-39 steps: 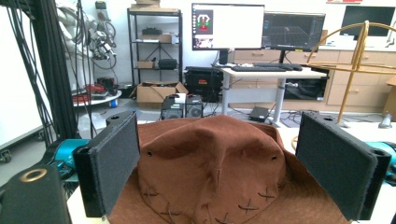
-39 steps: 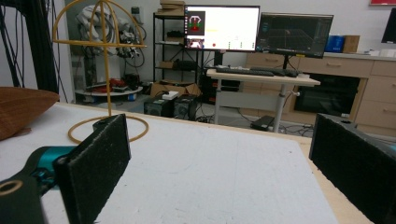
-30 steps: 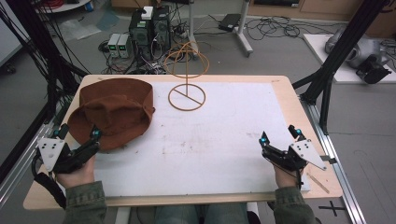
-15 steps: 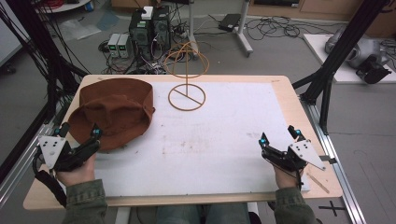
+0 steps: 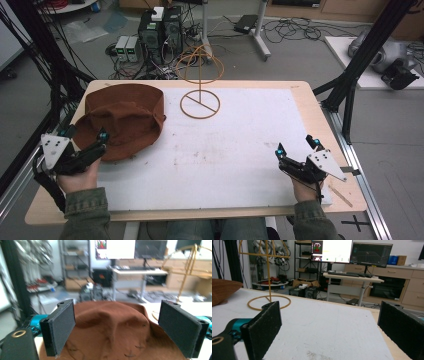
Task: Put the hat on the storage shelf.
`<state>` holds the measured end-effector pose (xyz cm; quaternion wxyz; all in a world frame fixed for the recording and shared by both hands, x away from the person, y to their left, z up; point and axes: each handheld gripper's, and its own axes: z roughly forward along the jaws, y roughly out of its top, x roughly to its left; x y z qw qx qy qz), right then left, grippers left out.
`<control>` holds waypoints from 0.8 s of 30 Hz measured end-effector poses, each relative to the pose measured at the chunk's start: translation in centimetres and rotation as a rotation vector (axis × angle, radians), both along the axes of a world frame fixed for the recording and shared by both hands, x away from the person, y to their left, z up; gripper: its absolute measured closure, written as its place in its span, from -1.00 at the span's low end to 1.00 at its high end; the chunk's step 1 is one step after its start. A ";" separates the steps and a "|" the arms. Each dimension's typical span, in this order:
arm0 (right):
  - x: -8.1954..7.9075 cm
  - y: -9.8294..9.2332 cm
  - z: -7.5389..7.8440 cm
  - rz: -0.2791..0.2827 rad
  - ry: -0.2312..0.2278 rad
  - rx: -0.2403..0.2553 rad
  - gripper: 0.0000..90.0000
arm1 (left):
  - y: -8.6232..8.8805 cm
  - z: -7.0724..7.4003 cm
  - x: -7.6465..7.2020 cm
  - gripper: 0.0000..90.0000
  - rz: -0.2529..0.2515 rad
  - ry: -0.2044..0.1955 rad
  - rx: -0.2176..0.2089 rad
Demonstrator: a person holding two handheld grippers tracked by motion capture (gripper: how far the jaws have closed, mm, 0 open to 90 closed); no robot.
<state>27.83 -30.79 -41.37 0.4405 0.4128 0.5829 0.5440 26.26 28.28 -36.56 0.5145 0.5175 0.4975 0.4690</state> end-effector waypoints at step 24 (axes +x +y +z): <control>0.5 0.6 -0.2 0.019 0.002 -0.048 -0.89 | -1.7 -1.1 11.1 -0.49 -0.034 0.561 0.091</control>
